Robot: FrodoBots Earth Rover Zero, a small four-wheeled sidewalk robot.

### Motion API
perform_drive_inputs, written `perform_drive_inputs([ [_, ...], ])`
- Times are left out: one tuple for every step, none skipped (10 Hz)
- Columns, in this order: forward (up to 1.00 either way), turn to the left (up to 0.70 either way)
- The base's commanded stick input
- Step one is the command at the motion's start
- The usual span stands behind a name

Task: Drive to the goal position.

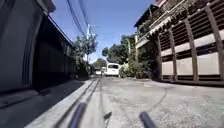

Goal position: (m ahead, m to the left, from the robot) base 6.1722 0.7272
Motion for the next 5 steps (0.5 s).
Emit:
perform_drive_inputs([
  [0.7,0.0],
  [0.7,0.0],
  [0.7,0.0],
  [0.7,0.0],
  [0.7,0.0],
])
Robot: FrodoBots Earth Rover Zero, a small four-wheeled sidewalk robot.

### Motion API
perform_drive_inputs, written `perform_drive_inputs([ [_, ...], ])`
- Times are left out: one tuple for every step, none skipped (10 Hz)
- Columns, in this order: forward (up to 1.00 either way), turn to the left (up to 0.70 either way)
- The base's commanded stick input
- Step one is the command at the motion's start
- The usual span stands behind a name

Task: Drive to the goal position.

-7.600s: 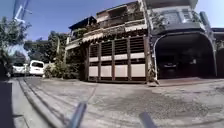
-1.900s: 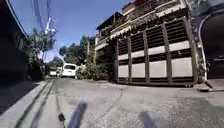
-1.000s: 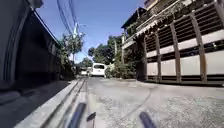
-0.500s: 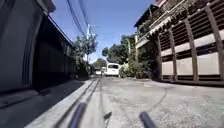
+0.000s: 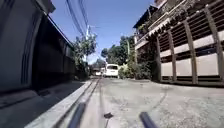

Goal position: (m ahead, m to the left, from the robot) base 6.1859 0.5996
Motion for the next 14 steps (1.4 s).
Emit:
perform_drive_inputs([
  [0.7,0.0],
  [0.7,0.0],
  [0.7,0.0],
  [0.7,0.0],
  [0.7,0.0],
  [0.7,0.0],
  [0.7,0.0],
  [0.7,0.0],
  [0.7,0.0],
  [0.7,0.0],
  [0.7,0.03],
  [0.7,0.33],
  [0.7,0.35],
  [0.7,0.23],
])
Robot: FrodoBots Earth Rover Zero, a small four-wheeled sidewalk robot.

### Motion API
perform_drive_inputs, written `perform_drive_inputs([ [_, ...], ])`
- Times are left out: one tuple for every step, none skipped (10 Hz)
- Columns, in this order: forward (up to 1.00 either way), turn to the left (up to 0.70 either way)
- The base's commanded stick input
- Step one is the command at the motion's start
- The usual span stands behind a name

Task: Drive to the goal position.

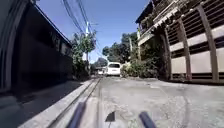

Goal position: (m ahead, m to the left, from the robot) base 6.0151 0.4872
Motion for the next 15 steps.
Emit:
perform_drive_inputs([
  [0.7,0.02],
  [0.7,0.0],
  [0.7,0.0],
  [0.7,0.0],
  [0.7,0.0],
  [0.7,0.0],
  [0.7,0.0],
  [0.7,0.0],
  [0.7,0.0],
  [0.7,0.0],
  [0.7,0.0],
  [0.7,0.0],
  [0.7,0.0],
  [0.7,0.0],
  [0.7,0.22],
])
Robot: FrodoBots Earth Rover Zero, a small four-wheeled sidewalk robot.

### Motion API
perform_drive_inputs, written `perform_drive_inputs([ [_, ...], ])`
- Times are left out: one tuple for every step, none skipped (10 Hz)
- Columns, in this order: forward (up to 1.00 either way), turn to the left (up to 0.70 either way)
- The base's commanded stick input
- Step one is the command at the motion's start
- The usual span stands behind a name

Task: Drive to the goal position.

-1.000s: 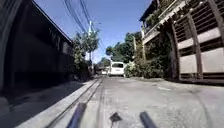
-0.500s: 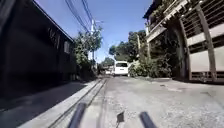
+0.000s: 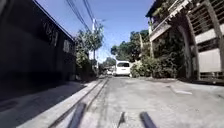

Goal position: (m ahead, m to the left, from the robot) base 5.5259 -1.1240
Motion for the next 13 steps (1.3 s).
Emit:
perform_drive_inputs([
  [0.7,0.35],
  [0.7,0.35],
  [0.7,0.17],
  [0.7,0.0],
  [0.7,0.0],
  [0.7,0.0],
  [0.7,0.0],
  [0.7,0.0],
  [0.7,0.0],
  [0.7,0.0],
  [0.7,0.0],
  [0.7,0.0],
  [0.7,0.0],
])
